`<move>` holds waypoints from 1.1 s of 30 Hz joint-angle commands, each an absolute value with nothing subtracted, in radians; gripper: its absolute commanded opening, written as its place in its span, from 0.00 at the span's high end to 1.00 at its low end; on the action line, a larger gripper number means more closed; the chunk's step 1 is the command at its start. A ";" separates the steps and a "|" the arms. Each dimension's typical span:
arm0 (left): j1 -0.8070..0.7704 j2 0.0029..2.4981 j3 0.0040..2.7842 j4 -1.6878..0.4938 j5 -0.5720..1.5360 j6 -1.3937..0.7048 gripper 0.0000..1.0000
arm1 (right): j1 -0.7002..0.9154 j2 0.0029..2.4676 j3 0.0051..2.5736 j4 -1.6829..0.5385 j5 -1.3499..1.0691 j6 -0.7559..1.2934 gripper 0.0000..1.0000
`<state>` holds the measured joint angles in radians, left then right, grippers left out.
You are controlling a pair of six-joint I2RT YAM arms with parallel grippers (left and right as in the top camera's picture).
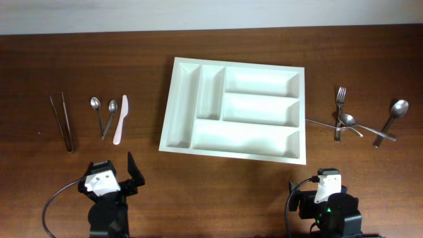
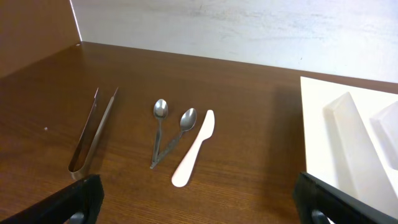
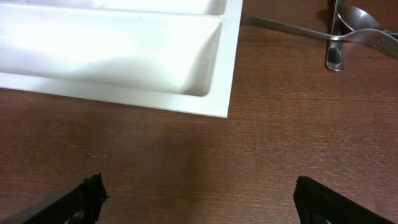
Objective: Pack container
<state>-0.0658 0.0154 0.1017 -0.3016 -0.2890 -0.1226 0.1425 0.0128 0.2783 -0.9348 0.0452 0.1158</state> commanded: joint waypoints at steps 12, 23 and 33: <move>-0.063 0.006 0.094 -0.290 -0.293 -0.110 0.01 | 0.135 0.004 0.278 -0.877 0.152 0.108 0.01; -0.063 0.006 0.094 -0.294 -0.292 -0.110 0.01 | 0.135 0.004 0.278 -0.570 0.215 0.113 0.02; -0.063 0.006 0.094 -0.261 -0.292 -0.111 0.01 | 0.136 0.004 0.278 -0.469 0.207 0.113 0.01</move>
<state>-0.0658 0.0154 0.1013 -0.2661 -0.2890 -0.1226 0.1417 0.0120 0.2768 -0.4625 0.2165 0.1093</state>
